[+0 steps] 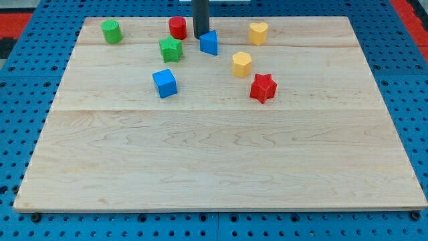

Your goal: Arrange red blocks yellow hexagon with blue triangle in a diagonal line

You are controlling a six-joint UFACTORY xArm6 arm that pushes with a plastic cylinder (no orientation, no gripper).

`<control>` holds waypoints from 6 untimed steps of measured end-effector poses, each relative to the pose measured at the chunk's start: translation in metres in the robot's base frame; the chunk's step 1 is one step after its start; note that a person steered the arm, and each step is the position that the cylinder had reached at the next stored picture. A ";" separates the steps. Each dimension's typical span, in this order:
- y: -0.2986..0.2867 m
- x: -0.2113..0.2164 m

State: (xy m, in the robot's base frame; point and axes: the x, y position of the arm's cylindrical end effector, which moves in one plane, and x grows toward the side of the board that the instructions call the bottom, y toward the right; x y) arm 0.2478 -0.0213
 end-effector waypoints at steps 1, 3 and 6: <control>0.017 0.004; 0.018 -0.032; -0.048 -0.056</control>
